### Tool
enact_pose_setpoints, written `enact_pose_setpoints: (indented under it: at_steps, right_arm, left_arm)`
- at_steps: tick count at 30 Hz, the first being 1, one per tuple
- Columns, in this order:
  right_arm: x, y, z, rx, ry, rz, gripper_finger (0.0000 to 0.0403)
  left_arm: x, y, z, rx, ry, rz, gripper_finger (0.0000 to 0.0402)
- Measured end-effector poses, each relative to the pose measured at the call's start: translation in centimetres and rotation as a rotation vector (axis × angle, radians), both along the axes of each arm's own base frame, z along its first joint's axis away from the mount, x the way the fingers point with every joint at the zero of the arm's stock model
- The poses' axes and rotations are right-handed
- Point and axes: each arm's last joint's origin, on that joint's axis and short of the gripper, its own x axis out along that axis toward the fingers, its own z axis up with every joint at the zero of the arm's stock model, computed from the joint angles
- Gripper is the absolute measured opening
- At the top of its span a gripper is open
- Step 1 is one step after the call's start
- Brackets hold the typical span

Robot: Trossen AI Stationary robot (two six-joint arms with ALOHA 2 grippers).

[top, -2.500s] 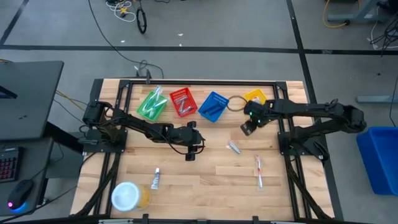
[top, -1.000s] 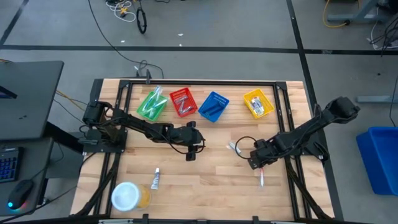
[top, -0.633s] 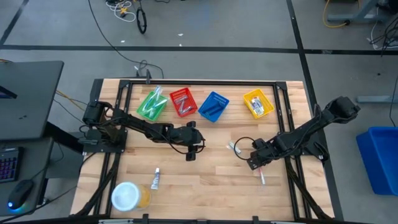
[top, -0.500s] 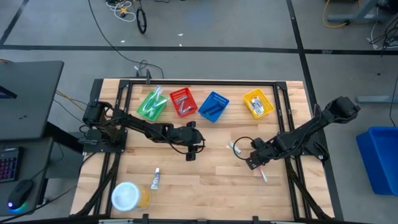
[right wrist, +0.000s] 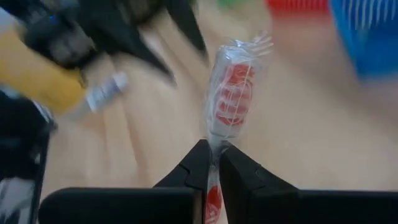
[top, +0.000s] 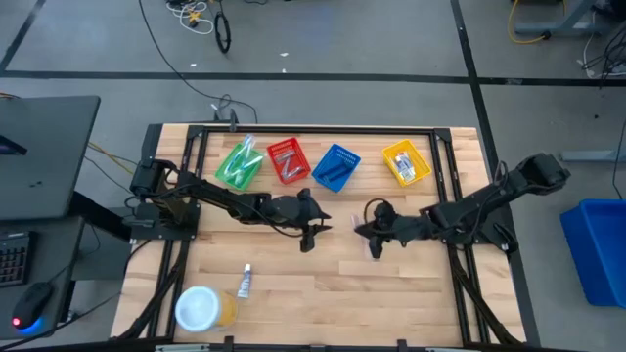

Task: Pick & Place Travel size toiletries
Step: Put the red toothbrush into the green basket

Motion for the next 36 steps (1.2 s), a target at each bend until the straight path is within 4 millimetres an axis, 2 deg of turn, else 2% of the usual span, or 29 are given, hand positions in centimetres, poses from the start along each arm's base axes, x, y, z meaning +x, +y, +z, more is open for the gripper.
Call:
enact_pose_setpoints:
  at_steps: [6,12,21,28,36]
  right_arm:
    - [1.7,-2.0,2.7,-0.228,-0.245,-0.026,0.0031]
    - [2.3,-3.3,4.3,-0.289,-0.387,-0.015,0.0031]
    - [2.7,-4.3,4.4,-0.295,-0.421,-0.028,0.0031]
    - [3.8,-4.9,3.6,-0.297,-0.453,-0.05,0.0031]
    - [4.3,-4.8,3.6,-0.29,-0.533,-0.006,0.003]
  left_arm:
    - [0.3,0.0,0.7,-0.071,-0.083,0.023,0.0151]
    - [0.5,0.6,1.3,-0.213,-0.16,0.132,0.0151]
    - [0.7,1.3,2.2,-0.245,-0.256,0.107,0.0151]
    - [0.8,1.4,2.3,-0.251,-0.26,0.109,0.0151]
    - [0.7,1.5,2.3,-0.211,-0.263,0.133,0.015]
